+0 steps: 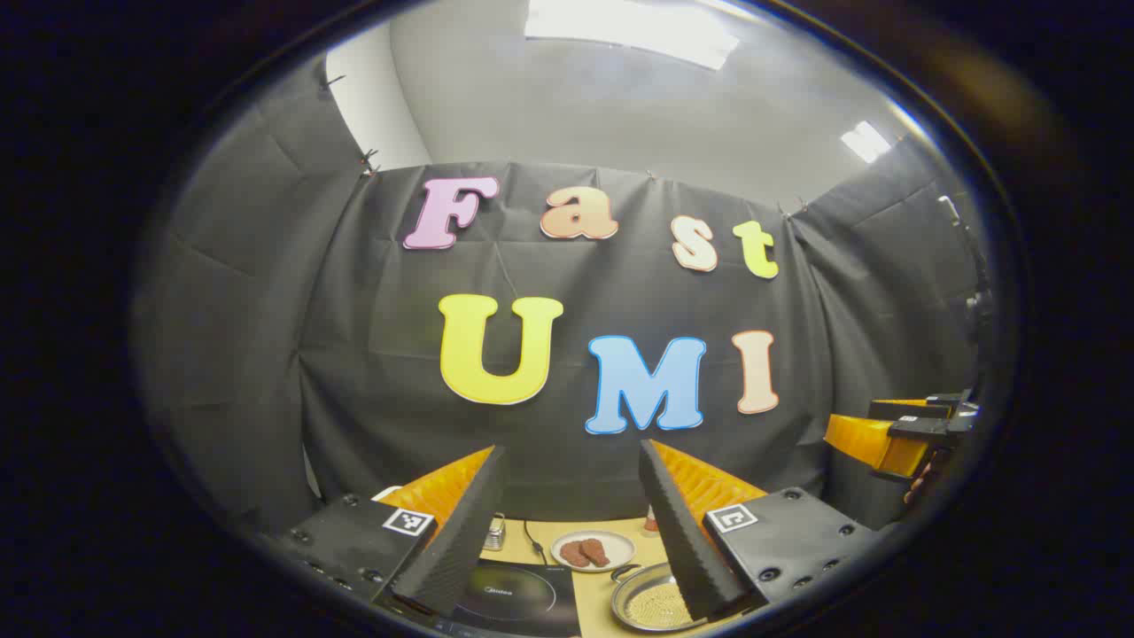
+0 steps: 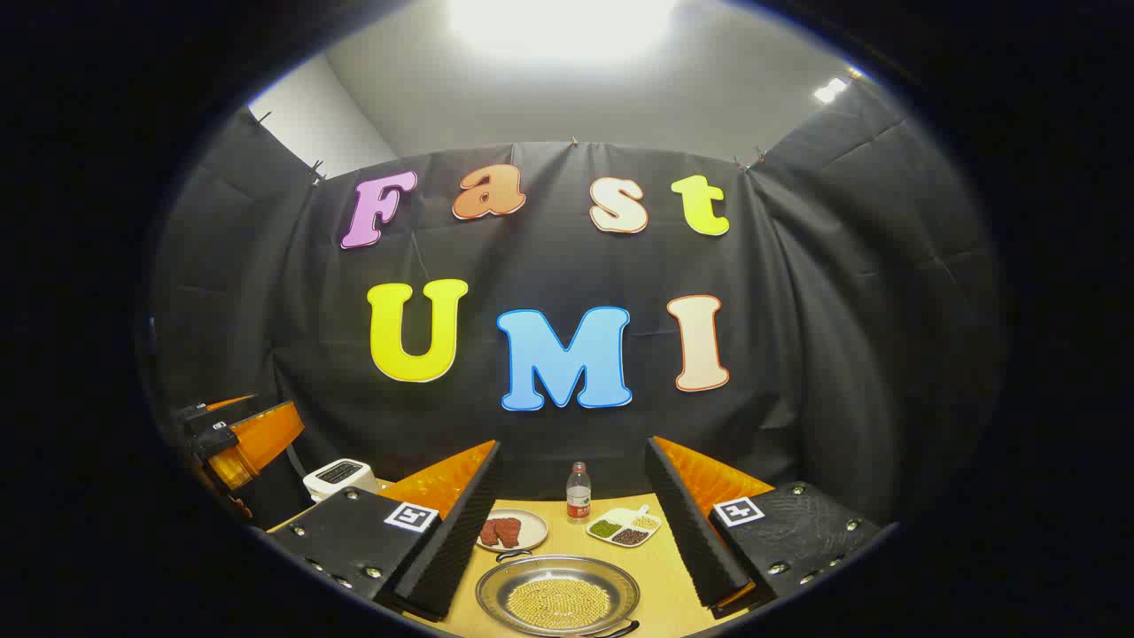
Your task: First push the handle of the pot to place it horizontally, then grasp the pot with both hands and set it on the induction cooktop.
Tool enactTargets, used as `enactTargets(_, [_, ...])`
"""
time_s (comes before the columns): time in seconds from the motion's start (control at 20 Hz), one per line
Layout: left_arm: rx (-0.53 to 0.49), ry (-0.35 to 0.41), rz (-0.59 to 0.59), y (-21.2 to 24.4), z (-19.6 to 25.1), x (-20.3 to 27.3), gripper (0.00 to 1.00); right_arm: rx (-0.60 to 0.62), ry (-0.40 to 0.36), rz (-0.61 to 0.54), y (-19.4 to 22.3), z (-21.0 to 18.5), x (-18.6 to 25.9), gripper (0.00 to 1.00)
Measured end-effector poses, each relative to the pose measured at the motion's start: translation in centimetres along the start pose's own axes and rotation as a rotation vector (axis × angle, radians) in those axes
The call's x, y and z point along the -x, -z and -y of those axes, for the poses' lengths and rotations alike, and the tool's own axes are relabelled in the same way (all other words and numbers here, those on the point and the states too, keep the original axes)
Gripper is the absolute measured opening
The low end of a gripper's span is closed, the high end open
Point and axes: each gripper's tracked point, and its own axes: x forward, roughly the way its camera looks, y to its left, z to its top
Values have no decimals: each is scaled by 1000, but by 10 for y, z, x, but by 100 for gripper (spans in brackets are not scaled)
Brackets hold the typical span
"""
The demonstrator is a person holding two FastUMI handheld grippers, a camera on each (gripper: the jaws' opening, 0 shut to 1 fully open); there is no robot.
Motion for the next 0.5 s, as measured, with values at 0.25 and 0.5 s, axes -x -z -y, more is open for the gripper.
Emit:
enactTargets(0.25, [-16,0,-21,9,6,-5,99,-18,-8,-17,10,5,-13,97])
enactTargets(0.5, [-9,-17,-28,14,14,-16,99,-13,-31,-45,21,12,-26,97])
